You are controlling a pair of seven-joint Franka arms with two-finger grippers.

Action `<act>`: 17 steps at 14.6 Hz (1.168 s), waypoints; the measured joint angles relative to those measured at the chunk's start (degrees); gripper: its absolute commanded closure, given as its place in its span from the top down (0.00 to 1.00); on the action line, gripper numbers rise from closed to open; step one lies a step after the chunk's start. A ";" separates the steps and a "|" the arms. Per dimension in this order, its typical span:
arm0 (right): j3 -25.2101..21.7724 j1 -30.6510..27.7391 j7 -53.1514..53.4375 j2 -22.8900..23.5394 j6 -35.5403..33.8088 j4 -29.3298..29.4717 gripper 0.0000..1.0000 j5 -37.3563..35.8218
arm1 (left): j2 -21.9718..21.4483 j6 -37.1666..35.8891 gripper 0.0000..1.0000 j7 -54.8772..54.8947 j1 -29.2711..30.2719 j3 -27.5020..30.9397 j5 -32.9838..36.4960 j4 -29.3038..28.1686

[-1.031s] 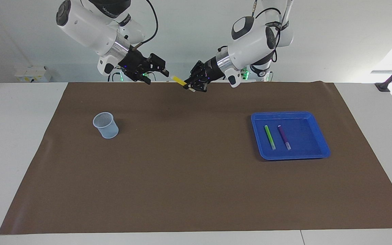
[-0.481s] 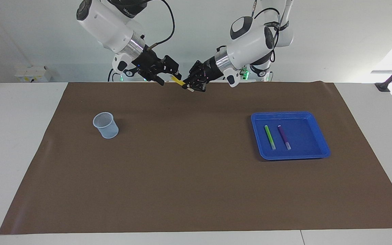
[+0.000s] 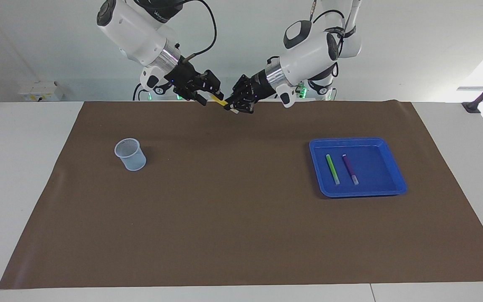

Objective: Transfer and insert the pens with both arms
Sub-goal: 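Grasp the yellow pen with the right gripper while the left gripper opens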

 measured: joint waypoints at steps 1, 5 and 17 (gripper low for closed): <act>0.03 0.00 0.03 -0.01 0.00 0.00 0.58 0.07 | 0.00 0.10 0.00 0.00 0.00 0.00 -0.10 0.00; 0.41 0.01 0.14 -0.02 0.00 -0.01 0.26 0.15 | -0.03 0.29 0.00 0.00 0.00 0.00 -0.45 -0.14; 0.58 0.06 0.46 -0.15 0.10 -0.02 0.00 0.77 | -0.61 3.28 1.00 0.04 -0.57 -0.12 -1.09 -0.74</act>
